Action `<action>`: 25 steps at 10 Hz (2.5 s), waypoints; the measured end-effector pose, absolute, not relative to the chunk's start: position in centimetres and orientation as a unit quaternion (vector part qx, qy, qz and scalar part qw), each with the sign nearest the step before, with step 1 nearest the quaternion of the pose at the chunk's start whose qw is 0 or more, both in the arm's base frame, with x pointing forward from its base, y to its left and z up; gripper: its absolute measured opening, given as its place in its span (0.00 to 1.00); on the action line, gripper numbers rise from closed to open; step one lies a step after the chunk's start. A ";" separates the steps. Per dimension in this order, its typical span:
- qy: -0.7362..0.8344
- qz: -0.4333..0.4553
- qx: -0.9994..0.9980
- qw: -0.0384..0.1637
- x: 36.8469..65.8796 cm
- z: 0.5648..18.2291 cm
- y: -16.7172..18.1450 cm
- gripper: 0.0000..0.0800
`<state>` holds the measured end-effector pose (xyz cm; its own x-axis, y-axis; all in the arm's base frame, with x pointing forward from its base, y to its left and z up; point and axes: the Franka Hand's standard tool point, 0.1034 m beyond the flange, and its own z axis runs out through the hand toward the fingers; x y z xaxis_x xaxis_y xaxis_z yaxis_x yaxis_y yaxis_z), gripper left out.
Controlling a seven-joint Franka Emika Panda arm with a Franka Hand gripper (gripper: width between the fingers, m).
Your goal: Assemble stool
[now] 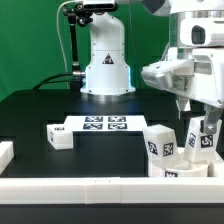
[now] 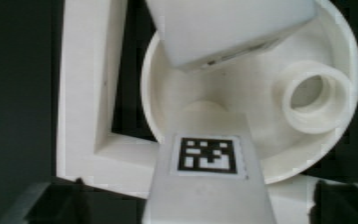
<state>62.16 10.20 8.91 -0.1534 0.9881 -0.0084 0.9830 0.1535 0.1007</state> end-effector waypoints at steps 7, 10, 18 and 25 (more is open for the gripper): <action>0.717 0.038 0.695 0.033 62.2 8.9 10.0 0.42; 0.635 0.041 0.771 0.029 62.2 8.9 10.0 0.42; 0.349 0.050 0.936 -0.003 62.1 8.7 9.6 0.42; 0.126 0.048 0.991 -0.022 62.0 8.6 9.8 0.42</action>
Offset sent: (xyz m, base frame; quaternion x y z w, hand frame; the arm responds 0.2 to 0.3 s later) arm 0.0000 0.0000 0.0000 0.0000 0.0000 0.0000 1.0000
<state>62.01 9.81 8.65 0.9640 0.2467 0.0997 0.2508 -0.9675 -0.0313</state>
